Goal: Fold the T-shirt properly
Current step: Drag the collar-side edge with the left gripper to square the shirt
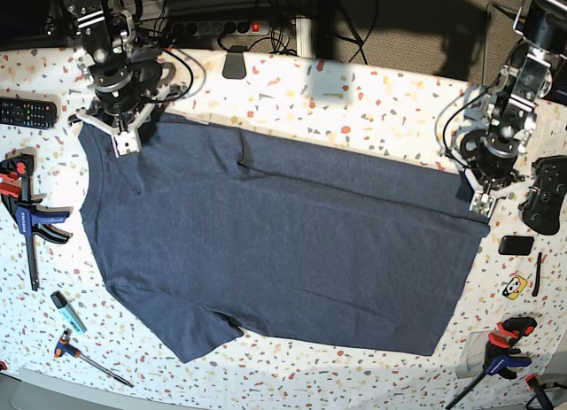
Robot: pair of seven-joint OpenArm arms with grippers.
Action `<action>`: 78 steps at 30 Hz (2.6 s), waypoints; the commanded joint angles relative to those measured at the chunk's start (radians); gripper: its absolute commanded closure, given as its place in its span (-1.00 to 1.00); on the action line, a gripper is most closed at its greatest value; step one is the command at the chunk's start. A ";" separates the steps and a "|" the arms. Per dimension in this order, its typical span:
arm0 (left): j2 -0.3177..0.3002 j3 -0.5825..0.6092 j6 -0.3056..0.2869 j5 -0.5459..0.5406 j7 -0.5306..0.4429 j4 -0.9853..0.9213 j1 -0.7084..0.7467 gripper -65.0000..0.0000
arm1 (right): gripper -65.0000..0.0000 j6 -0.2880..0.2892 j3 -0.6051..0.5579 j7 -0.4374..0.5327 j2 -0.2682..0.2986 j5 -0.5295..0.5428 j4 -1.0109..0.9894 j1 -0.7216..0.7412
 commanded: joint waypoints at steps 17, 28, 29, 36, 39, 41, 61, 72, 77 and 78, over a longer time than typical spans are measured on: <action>-0.021 -0.003 0.098 0.180 0.134 0.233 0.222 1.00 | 1.00 0.010 0.005 0.032 0.011 -0.052 0.011 -0.068; -0.114 -0.003 -0.043 0.703 0.171 0.375 0.192 1.00 | 1.00 0.011 0.005 0.035 0.012 -0.053 0.011 -0.068; -0.127 -0.003 -0.089 0.703 0.171 0.375 0.180 1.00 | 1.00 0.011 0.005 0.035 0.011 -0.053 0.011 -0.068; -0.225 -0.002 -0.227 0.623 0.133 0.375 0.084 0.34 | 1.00 0.052 0.005 0.035 0.011 -0.053 0.011 -0.066; -0.262 -0.002 -0.354 0.551 0.121 0.375 0.047 0.34 | 1.00 0.055 0.005 0.035 0.011 -0.053 0.011 -0.066; -0.282 -0.001 -0.389 0.528 0.111 0.375 0.034 0.34 | 1.00 0.055 0.005 0.035 0.011 -0.053 0.011 -0.066; -0.290 0.000 -0.436 0.522 0.034 0.361 0.037 0.48 | 1.00 0.055 0.005 0.031 0.011 -0.053 0.011 -0.066; -0.226 0.000 -0.408 0.586 -0.048 0.243 0.034 0.48 | 1.00 0.055 0.005 0.031 0.015 -0.053 0.011 -0.065; -0.225 0.000 -0.409 0.585 -0.050 0.240 0.012 0.48 | 1.00 0.055 0.005 0.031 0.017 -0.053 0.011 -0.065; -0.224 0.000 -0.409 0.582 -0.050 0.238 0.003 0.48 | 1.00 0.055 0.005 0.031 0.017 -0.053 0.011 -0.065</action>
